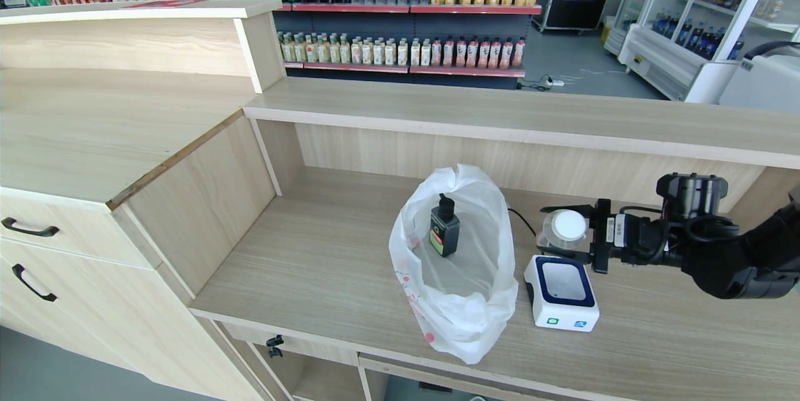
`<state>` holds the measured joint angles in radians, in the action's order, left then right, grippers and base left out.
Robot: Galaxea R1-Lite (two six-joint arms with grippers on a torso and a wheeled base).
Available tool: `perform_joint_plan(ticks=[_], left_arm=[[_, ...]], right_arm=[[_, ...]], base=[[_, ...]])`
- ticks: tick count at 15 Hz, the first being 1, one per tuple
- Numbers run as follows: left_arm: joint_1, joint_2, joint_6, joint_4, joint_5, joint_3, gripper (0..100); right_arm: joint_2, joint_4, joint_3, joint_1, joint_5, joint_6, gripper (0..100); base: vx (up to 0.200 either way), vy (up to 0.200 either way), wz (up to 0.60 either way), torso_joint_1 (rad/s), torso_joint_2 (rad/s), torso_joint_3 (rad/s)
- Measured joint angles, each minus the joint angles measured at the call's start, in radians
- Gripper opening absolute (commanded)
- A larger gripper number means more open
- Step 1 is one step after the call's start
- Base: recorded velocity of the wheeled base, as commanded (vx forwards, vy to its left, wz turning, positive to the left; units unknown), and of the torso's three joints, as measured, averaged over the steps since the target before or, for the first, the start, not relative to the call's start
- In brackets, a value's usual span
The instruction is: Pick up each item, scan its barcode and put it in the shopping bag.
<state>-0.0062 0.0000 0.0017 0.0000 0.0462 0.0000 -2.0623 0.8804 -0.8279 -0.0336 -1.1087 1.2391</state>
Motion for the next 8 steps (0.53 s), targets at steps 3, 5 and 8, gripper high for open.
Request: perform_joint_plan(ticks=[3, 5, 8], left_arm=[[0.000, 0.000, 0.000, 0.000, 0.000, 0.000, 100], [0.000, 0.000, 0.000, 0.000, 0.000, 0.000, 100], [0.000, 0.000, 0.001, 0.000, 0.000, 0.000, 100]], right_arm=[[0.006, -0.007, 0.002, 0.000, 0.001, -0.003, 0], [0.041, -0.027, 0.004, 0.000, 0.006, -0.059, 0], [0.178, -0.144, 0.008, 0.009, 0.059, -0.273, 0]], base=[[0.000, 0.000, 0.00, 0.000, 0.00, 0.000], [0.000, 0.000, 0.00, 0.000, 0.00, 0.000], [0.000, 0.000, 0.00, 0.000, 0.00, 0.000]])
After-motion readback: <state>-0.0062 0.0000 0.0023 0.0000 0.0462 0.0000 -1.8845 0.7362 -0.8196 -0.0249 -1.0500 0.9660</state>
